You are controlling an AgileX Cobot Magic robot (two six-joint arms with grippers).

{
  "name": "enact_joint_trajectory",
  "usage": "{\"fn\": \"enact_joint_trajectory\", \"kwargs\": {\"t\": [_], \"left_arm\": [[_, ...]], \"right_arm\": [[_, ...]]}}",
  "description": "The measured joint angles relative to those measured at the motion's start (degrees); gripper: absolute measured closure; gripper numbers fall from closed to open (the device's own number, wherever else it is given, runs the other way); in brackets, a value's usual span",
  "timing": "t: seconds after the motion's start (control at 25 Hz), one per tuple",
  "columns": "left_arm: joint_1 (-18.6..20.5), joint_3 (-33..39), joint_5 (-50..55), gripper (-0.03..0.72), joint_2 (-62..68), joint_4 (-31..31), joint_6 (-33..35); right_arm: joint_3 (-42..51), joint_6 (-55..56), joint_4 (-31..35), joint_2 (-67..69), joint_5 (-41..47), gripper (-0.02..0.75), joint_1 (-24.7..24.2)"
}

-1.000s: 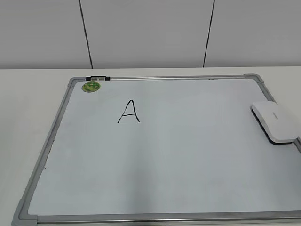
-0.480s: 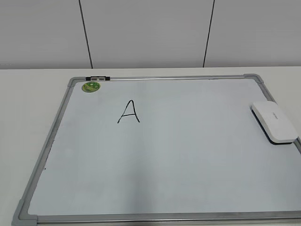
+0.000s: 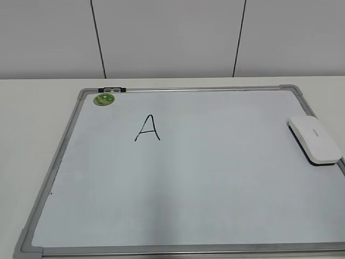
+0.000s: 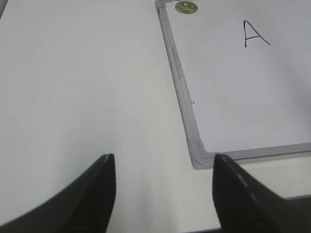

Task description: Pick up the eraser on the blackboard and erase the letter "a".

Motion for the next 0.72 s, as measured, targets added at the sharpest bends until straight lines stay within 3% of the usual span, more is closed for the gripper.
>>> {"fn": "enact_joint_trajectory", "kwargs": {"t": [0.72], "left_arm": [[0.00,1.16,-2.28,0.227,0.00,-1.17,5.30]], "right_arm": [[0.00,-0.33,-0.21,0.00,-0.46,0.206,0.00]]}}
